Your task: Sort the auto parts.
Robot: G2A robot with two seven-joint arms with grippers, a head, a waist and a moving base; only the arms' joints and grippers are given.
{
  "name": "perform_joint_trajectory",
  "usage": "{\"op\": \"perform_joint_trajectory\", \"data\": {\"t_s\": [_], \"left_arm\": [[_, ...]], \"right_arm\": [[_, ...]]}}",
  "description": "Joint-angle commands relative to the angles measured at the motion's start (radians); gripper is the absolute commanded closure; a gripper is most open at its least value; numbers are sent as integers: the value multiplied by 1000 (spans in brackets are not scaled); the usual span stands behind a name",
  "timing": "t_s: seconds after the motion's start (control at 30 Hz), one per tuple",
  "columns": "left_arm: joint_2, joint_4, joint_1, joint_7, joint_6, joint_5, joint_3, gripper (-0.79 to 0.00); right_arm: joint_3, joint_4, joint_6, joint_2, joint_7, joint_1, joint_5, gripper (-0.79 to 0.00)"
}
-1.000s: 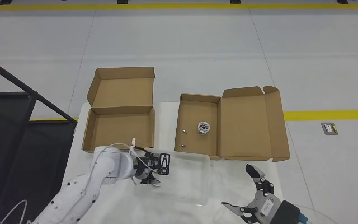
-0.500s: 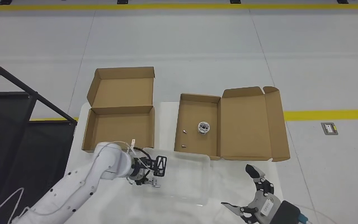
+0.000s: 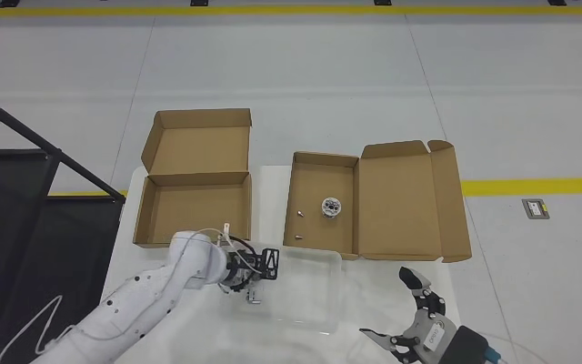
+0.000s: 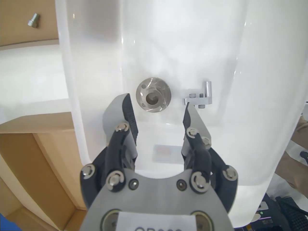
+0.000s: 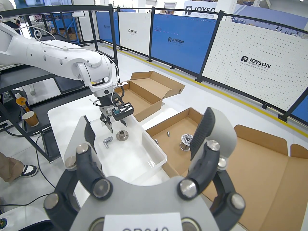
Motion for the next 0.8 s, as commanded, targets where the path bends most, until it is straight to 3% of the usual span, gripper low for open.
{"op": "perform_joint_trajectory", "data": {"t_s": [0.0, 0.77], "left_arm": [[-9, 15, -8, 1, -5, 13, 10, -425], [-100, 183, -69, 32, -18, 59, 73, -357]], "right_arm": [[0, 0, 0, 0, 0, 0, 0, -785], [0, 0, 0, 0, 0, 0, 0, -785]]}}
